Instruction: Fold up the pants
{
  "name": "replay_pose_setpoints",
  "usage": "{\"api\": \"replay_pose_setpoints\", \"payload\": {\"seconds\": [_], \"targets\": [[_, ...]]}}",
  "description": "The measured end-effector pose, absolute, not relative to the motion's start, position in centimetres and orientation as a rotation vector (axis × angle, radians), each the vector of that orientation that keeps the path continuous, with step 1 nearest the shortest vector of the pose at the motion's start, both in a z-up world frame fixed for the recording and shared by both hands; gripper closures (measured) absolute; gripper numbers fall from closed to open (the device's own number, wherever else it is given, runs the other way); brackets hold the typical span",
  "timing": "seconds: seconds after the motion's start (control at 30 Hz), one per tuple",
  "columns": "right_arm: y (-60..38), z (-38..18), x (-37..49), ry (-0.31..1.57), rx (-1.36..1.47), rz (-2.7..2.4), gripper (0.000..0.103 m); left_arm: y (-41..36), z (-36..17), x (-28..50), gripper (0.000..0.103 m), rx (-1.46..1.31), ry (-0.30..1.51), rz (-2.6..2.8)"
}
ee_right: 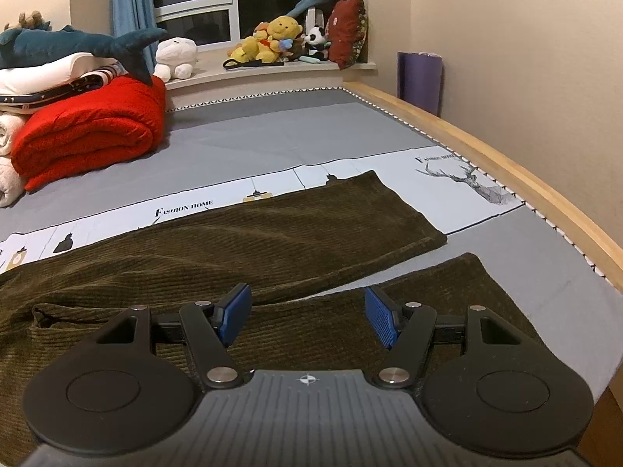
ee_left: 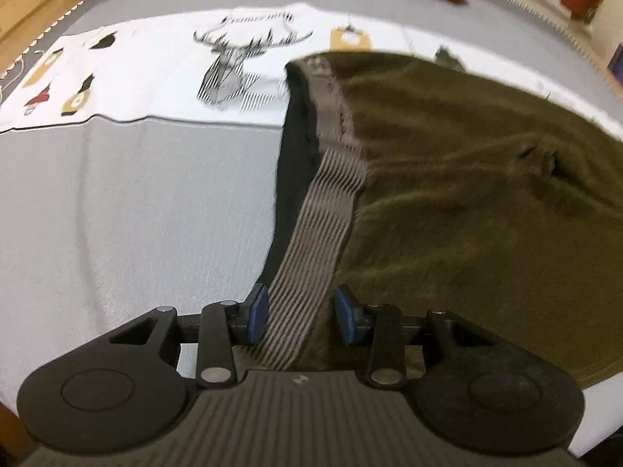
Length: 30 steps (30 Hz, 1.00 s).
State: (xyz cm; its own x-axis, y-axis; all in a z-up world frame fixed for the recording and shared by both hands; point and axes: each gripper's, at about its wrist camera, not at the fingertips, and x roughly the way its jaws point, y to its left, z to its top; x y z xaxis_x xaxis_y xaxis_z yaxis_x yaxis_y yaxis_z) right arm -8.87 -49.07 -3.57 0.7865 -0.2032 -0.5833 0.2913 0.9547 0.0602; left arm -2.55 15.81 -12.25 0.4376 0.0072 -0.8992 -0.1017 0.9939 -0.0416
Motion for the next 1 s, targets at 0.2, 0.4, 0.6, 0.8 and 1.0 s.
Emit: {"api": "replay_pose_setpoints", "payload": {"seconds": [0.2, 0.4, 0.6, 0.8, 1.0], "targets": [[-49.2, -3.7, -8.6, 0.618, 0.15, -0.262, 0.036, 15.6, -12.8, -2.0, 0.06, -0.15, 1.143, 0.002], [-49.3, -3.6, -8.7, 0.613, 0.158, -0.259, 0.036, 14.1, -12.5, -2.3, 0.061, -0.083, 1.131, 0.008], [-49.1, -3.7, -8.5, 0.614, 0.155, -0.262, 0.037, 13.6, -10.4, -2.3, 0.045, -0.128, 1.001, -0.026], [-48.7, -3.8, -8.3, 0.599, 0.141, -0.253, 0.037, 12.2, -9.6, -1.6, 0.028, -0.097, 0.933, -0.036], [-48.7, -3.7, -8.3, 0.548, 0.141, -0.288, 0.037, 11.2, -8.2, -1.9, 0.028, -0.055, 0.754, -0.001]]}}
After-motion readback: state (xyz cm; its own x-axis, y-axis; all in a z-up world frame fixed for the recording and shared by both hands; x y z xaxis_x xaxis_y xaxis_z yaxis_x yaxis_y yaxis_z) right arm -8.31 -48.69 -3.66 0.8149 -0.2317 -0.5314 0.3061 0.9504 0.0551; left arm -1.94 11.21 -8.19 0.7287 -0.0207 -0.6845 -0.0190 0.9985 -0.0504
